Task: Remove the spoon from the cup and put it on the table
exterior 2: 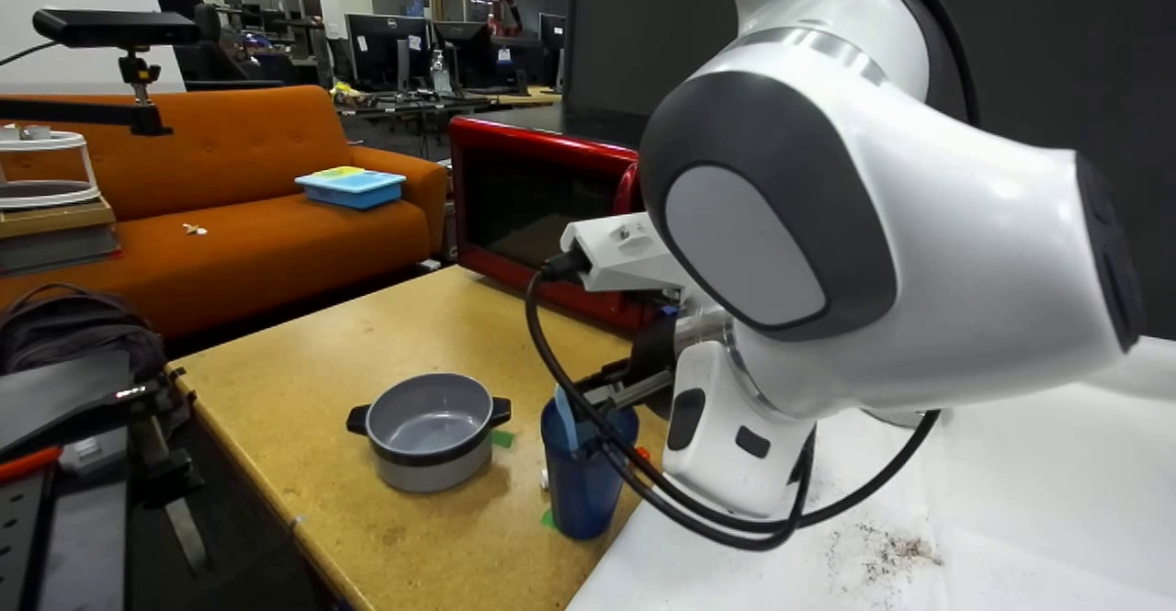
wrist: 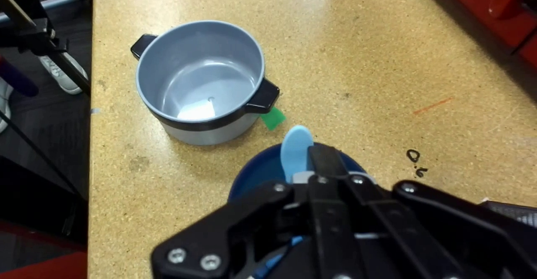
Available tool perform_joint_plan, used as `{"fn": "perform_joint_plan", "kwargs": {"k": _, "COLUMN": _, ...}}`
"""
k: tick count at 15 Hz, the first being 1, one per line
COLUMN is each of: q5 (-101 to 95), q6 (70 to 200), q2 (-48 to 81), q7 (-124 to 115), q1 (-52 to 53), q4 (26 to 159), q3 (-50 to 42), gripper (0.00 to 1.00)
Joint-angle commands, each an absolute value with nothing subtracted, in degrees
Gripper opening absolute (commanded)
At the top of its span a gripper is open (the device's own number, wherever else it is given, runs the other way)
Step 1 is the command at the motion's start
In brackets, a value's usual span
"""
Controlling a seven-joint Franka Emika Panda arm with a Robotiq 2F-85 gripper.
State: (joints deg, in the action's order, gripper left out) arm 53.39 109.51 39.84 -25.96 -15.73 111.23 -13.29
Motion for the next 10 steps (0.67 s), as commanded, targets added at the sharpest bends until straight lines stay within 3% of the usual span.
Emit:
{"fn": "perform_joint_plan", "kwargs": {"k": 1, "q5": 53.63, "q6": 106.43, "q2": 40.68, "q7": -27.54, "q1": -16.63, "q4": 108.92, "q3": -13.47, "gripper": 0.00}}
{"fn": "perform_joint_plan", "kwargs": {"k": 2, "q5": 53.46, "q6": 106.17, "q2": 40.56, "q7": -27.72, "q1": -16.62, "q4": 108.81, "q3": -13.52, "gripper": 0.26}}
{"fn": "perform_joint_plan", "kwargs": {"k": 4, "q5": 53.36, "q6": 105.70, "q2": 40.36, "q7": -27.77, "q1": -16.58, "q4": 108.83, "q3": -13.61, "gripper": 0.33}}
{"fn": "perform_joint_plan", "kwargs": {"k": 8, "q5": 53.19, "q6": 104.99, "q2": 40.00, "q7": -27.35, "q1": -16.45, "q4": 109.66, "q3": -13.76, "gripper": 0.60}}
{"fn": "perform_joint_plan", "kwargs": {"k": 10, "q5": 53.28, "q6": 104.86, "q2": 39.62, "q7": -27.03, "q1": -16.37, "q4": 110.49, "q3": -13.85, "gripper": 0.57}}
